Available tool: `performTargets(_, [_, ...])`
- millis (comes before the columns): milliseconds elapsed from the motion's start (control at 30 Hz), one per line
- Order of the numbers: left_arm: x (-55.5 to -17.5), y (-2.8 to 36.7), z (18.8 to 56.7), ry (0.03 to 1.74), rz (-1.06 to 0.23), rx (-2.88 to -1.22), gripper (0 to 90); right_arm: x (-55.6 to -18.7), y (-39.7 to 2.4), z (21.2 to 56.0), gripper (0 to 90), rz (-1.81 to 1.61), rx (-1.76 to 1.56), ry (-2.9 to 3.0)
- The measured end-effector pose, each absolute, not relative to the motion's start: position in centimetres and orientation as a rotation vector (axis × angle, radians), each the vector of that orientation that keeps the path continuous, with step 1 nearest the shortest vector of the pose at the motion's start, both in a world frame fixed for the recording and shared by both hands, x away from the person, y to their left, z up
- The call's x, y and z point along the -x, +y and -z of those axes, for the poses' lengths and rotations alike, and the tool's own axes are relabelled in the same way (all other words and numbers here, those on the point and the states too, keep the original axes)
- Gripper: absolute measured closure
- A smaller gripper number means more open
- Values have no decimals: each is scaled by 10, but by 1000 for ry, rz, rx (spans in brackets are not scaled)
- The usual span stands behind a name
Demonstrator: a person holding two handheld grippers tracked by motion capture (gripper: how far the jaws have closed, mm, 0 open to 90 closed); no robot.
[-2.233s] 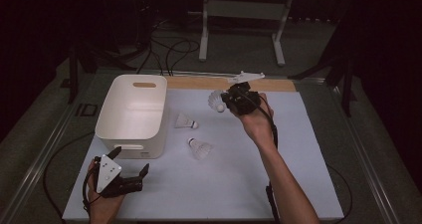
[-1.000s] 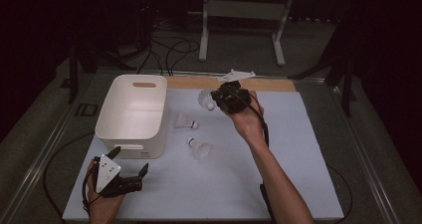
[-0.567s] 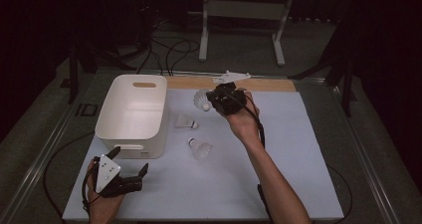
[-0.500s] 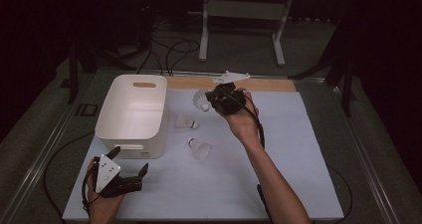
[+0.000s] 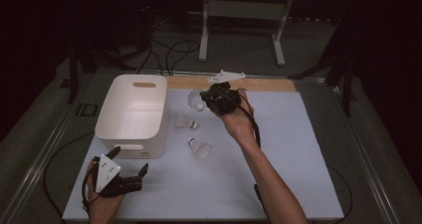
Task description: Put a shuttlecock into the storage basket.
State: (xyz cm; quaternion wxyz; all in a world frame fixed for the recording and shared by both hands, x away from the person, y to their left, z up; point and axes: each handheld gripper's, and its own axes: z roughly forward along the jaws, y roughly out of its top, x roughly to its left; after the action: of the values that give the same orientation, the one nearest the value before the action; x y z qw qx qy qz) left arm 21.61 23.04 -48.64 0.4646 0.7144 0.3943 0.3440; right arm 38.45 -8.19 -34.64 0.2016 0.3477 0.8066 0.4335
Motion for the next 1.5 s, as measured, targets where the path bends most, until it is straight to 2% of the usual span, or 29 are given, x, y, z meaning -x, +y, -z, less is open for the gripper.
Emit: performTargets(1500, [-216, 232, 486, 970, -847, -1755, 2, -382, -38, 341, 890, -1293, -919, 2291])
